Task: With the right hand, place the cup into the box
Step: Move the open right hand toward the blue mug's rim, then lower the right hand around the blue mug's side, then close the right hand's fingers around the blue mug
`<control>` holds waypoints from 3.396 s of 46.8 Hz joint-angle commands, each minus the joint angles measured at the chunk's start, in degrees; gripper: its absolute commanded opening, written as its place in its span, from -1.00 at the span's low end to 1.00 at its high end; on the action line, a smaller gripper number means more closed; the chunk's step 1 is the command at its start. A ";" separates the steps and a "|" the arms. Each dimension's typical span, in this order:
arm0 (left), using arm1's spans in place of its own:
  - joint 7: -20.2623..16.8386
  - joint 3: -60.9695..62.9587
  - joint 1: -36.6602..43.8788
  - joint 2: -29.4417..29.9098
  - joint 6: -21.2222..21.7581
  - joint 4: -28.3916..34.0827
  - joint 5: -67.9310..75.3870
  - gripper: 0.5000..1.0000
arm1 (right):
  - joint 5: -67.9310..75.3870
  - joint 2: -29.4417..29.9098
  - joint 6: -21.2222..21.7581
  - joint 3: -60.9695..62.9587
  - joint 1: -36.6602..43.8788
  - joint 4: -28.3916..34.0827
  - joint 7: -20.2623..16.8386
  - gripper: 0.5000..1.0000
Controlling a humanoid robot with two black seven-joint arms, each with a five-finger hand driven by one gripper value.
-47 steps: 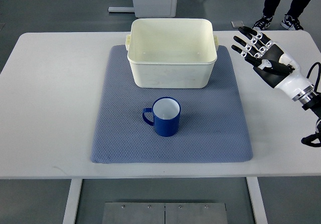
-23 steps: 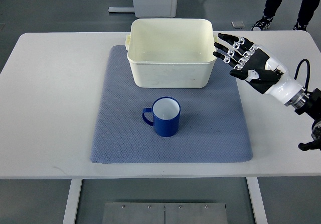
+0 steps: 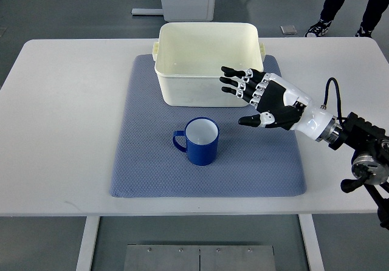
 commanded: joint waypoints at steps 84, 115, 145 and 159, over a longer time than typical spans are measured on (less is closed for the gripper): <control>0.00 -0.02 0.02 0.00 -0.09 0.00 0.01 1.00 | -3.92 6.20 -18.56 -13.06 1.43 -8.00 7.19 0.97; 0.00 -0.02 0.02 0.00 0.00 0.00 0.01 1.00 | -4.09 8.31 -21.02 -16.14 1.60 -10.99 9.83 0.97; 0.00 -0.02 0.02 0.00 0.00 0.00 0.01 1.00 | -5.41 11.65 -22.69 -17.90 1.95 -13.97 11.23 0.97; 0.00 -0.02 0.02 0.00 0.00 0.00 -0.08 1.00 | -5.41 11.74 -24.63 -20.35 2.31 -15.64 13.43 0.97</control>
